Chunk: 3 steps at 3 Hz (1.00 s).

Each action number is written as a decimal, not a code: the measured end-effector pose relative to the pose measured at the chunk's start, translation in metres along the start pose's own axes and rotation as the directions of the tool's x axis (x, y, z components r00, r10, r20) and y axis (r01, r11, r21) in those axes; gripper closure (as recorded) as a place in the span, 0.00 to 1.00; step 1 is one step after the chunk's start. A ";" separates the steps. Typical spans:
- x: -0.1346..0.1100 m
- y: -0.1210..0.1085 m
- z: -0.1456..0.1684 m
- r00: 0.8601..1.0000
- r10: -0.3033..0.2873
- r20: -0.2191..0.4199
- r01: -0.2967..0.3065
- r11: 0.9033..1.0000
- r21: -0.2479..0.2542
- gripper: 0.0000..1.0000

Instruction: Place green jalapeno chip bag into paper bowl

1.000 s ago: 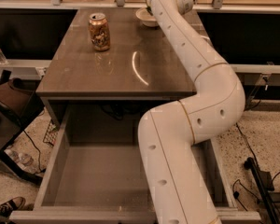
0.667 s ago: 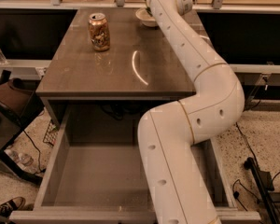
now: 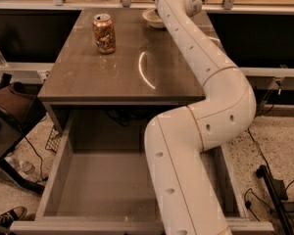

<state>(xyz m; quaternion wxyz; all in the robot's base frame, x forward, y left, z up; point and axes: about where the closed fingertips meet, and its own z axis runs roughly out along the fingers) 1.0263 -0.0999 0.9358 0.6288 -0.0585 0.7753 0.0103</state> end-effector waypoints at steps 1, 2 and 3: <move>0.002 0.001 0.001 1.000 0.000 -0.002 0.000 1.000 -0.001 0.05; 0.003 0.002 0.002 1.000 -0.001 -0.004 0.000 1.000 -0.001 0.00; 0.003 0.002 0.002 1.000 -0.001 -0.004 0.001 1.000 -0.001 0.00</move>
Offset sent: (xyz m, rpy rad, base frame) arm 0.0005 0.0008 -0.0020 -0.0003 0.0022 0.0007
